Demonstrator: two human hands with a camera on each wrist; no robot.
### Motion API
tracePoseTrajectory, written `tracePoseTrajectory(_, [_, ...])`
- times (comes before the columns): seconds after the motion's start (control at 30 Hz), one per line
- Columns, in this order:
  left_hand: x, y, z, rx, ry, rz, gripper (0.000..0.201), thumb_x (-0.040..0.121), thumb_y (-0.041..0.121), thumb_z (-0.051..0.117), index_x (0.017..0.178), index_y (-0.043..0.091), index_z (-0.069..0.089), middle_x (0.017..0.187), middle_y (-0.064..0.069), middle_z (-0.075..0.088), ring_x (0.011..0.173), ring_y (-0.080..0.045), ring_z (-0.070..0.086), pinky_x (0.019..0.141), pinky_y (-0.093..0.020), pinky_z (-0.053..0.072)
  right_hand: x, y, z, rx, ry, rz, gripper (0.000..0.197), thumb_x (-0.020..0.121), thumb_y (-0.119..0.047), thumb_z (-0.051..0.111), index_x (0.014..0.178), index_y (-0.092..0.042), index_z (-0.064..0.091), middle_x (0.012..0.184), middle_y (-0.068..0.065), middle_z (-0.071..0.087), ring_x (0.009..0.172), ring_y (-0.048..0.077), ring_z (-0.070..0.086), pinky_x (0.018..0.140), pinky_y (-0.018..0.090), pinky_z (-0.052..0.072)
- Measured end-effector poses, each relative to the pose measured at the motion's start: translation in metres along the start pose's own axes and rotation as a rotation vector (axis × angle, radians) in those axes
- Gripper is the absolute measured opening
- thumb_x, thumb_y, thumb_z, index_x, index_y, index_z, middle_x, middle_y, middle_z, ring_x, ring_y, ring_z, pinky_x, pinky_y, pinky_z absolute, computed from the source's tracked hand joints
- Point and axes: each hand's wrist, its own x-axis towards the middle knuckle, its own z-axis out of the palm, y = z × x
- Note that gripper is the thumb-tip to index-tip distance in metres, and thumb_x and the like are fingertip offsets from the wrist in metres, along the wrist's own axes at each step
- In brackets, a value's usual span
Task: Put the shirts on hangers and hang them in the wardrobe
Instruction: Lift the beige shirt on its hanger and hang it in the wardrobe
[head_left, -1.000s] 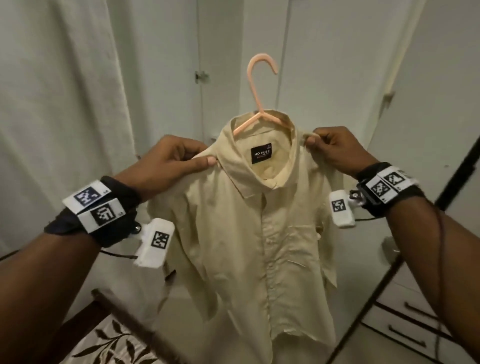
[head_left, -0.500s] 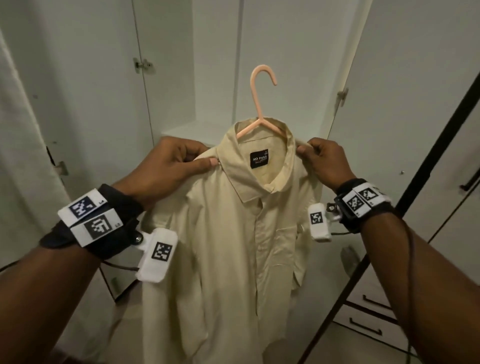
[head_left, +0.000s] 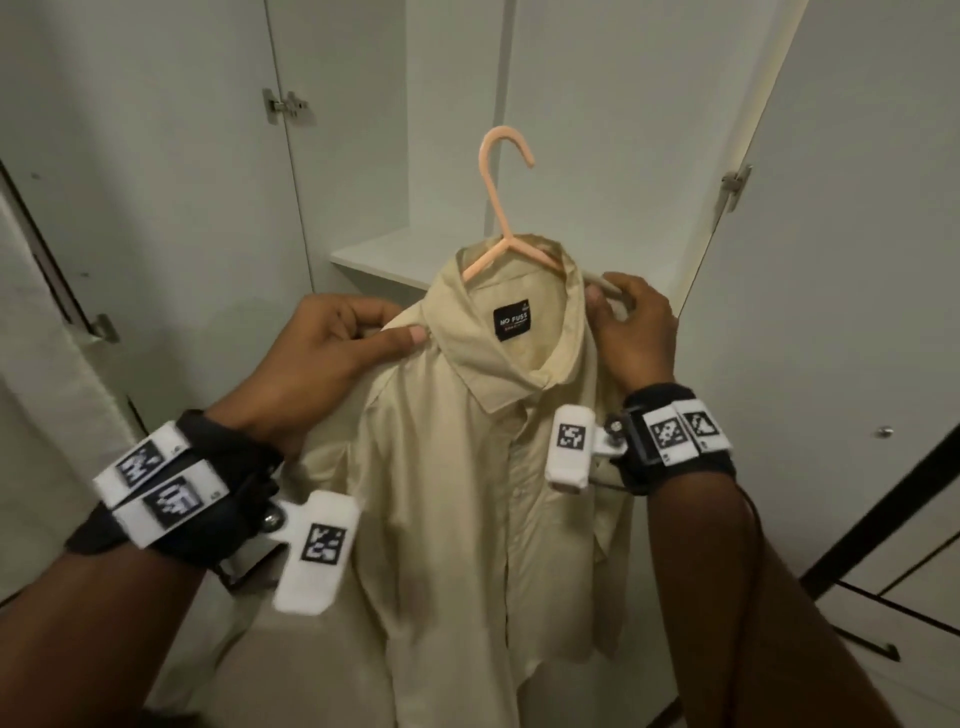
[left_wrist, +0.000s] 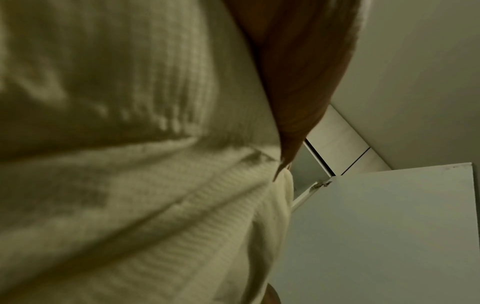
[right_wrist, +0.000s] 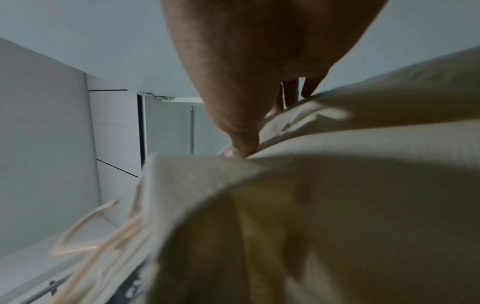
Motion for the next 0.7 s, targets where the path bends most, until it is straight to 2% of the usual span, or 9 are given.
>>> tracePoseTrajectory(0.1, [0.022,0.004,0.016,-0.019,0.03,-0.002,0.012,0.09,0.011,0.069,0.081,0.005,0.075,0.077,-0.012,0.074,0.066,-0.015,0.066,0.061,-0.023,0.05,0.009,-0.01,-0.003,0.084,-0.002,0.048,0.038,0.09,-0.026,0.066,0.127,-0.021,0.063,0.134,-0.002,0.06,0.127,0.018,0.052,0.111,0.035,0.039])
tracePoseTrajectory(0.17, [0.043,0.003,0.026,-0.038,0.056,0.001,0.018,0.089,0.015,0.072,0.088,-0.003,0.074,0.088,-0.025,0.073,0.074,-0.025,0.064,0.07,-0.034,0.05,0.01,-0.017,-0.008,0.136,0.011,0.045,0.039,0.092,-0.022,0.065,0.13,-0.023,0.061,0.137,-0.005,0.058,0.126,0.015,0.052,0.106,0.03,0.042])
tracePoseTrajectory(0.27, [0.076,0.002,0.044,-0.088,0.089,0.007,0.041,0.082,0.024,0.074,0.087,-0.015,0.063,0.08,-0.026,0.065,0.072,-0.027,0.051,0.068,-0.039,0.04,0.005,-0.025,-0.014,0.208,0.079,0.021,0.033,0.092,-0.024,0.065,0.125,-0.027,0.064,0.123,-0.008,0.063,0.102,0.002,0.061,0.086,0.02,0.049])
tracePoseTrajectory(0.33, [0.102,-0.003,0.058,-0.116,0.101,0.012,0.046,0.08,0.026,0.071,0.082,-0.018,0.057,0.074,-0.016,0.055,0.069,-0.024,0.045,0.065,-0.038,0.035,0.0,-0.029,-0.014,0.266,0.103,-0.011,0.023,0.091,-0.024,0.066,0.113,-0.028,0.069,0.102,-0.012,0.069,0.087,-0.003,0.063,0.086,0.029,0.055])
tracePoseTrajectory(0.4, [0.127,-0.009,0.073,-0.133,0.114,0.015,0.048,0.082,0.027,0.07,0.08,-0.018,0.053,0.072,-0.013,0.052,0.068,-0.023,0.043,0.064,-0.037,0.033,-0.007,-0.038,-0.011,0.308,0.023,-0.041,0.015,0.091,-0.029,0.067,0.105,-0.03,0.072,0.094,-0.013,0.072,0.089,0.004,0.067,0.087,0.042,0.058])
tracePoseTrajectory(0.5, [0.165,-0.012,0.093,-0.196,0.085,-0.013,0.036,0.087,0.024,0.063,0.092,-0.012,0.058,0.078,-0.014,0.058,0.071,-0.022,0.053,0.064,-0.036,0.043,-0.009,-0.053,0.002,0.3,-0.169,-0.097,0.029,0.091,-0.047,0.064,0.113,-0.029,0.07,0.1,-0.015,0.072,0.09,0.003,0.068,0.086,0.038,0.059])
tracePoseTrajectory(0.57, [0.195,-0.017,0.102,-0.293,-0.012,-0.097,0.022,0.096,0.014,0.057,0.112,0.0,0.056,0.093,-0.013,0.065,0.078,-0.021,0.064,0.064,-0.032,0.053,0.001,-0.059,0.014,0.223,-0.226,-0.125,0.046,0.084,-0.063,0.058,0.121,-0.037,0.065,0.108,-0.019,0.068,0.092,-0.001,0.066,0.083,0.03,0.059])
tracePoseTrajectory(0.63, [0.223,-0.021,0.107,-0.382,-0.2,-0.151,0.025,0.101,0.02,0.054,0.122,0.009,0.047,0.106,-0.012,0.063,0.085,-0.019,0.066,0.064,-0.029,0.056,0.018,-0.059,0.029,0.077,-0.205,-0.152,0.038,0.079,-0.073,0.053,0.111,-0.053,0.058,0.11,-0.024,0.059,0.093,-0.006,0.062,0.079,0.019,0.055])
tracePoseTrajectory(0.7, [0.255,-0.023,0.108,-0.4,-0.363,-0.148,0.03,0.102,0.03,0.053,0.124,0.012,0.044,0.111,-0.012,0.061,0.091,-0.019,0.064,0.066,-0.027,0.056,0.04,-0.057,0.041,-0.072,-0.154,-0.163,0.032,0.083,-0.07,0.053,0.111,-0.053,0.055,0.11,-0.022,0.053,0.095,-0.006,0.058,0.081,0.017,0.051])
